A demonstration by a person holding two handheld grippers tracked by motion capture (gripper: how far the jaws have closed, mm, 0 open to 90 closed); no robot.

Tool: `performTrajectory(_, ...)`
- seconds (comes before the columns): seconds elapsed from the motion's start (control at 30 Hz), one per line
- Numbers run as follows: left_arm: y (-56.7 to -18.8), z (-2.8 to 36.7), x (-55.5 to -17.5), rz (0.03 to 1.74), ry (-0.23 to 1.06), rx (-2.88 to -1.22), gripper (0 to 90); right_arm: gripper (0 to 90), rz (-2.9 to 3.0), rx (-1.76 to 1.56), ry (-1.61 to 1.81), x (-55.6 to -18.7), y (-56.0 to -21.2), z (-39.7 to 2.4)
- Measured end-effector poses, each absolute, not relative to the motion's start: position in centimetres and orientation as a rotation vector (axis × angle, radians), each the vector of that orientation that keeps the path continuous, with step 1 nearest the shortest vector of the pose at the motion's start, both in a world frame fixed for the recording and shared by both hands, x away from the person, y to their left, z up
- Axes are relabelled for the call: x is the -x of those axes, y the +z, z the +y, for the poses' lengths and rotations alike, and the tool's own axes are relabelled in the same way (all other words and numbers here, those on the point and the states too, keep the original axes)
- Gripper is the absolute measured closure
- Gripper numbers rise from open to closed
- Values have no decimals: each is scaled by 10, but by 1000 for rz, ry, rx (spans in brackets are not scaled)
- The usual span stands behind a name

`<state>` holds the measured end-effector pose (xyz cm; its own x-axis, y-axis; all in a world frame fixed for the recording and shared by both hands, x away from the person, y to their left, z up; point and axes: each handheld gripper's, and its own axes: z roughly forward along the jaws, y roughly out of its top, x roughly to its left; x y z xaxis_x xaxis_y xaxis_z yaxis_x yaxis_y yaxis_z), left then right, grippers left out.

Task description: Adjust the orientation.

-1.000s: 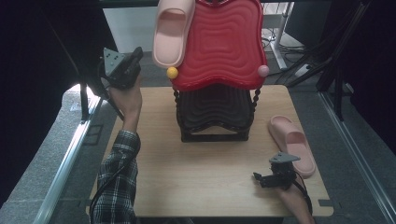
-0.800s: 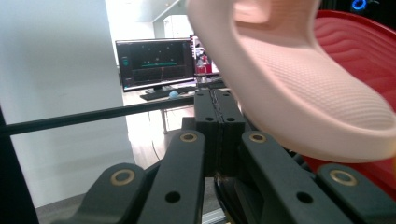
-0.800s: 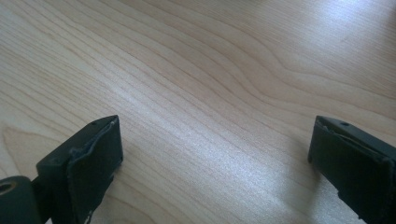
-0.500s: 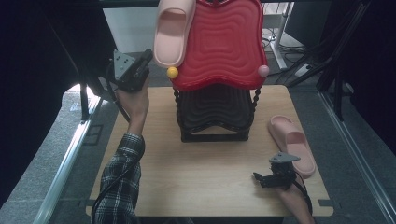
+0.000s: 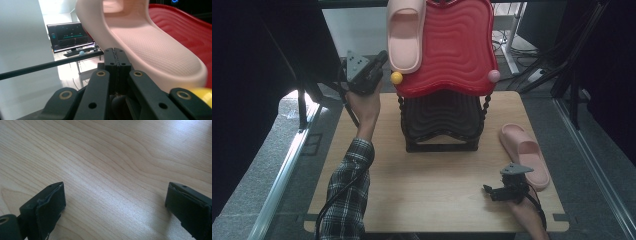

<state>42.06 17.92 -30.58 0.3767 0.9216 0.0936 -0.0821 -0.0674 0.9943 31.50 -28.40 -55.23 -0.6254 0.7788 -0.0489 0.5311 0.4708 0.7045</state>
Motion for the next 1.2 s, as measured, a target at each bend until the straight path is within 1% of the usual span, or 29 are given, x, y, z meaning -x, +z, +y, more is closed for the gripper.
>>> performTrajectory(0.13,-302,178,-429,834,967,-1370,896,30,2359,-1103,941,-315,-552,-284)
performTrajectory(0.3,-304,169,-434,778,971,-1413,896,29,2359,-1103,942,-315,-552,-284)
performTrajectory(0.43,-301,166,-444,782,943,-1402,896,30,2359,-1103,942,-315,-552,-284)
performTrajectory(0.73,-296,158,-453,756,947,-1436,896,30,2359,-1103,942,-315,-552,-284)
performTrajectory(0.93,-299,160,-451,760,940,-1420,895,30,2359,-1103,942,-315,-552,-284)
performTrajectory(1.13,-302,168,-447,795,935,-1389,847,30,2359,-1103,942,-315,-552,-284)
performTrajectory(1.2,-304,170,-446,813,936,-1380,806,30,2359,-1103,942,-315,-552,-284)
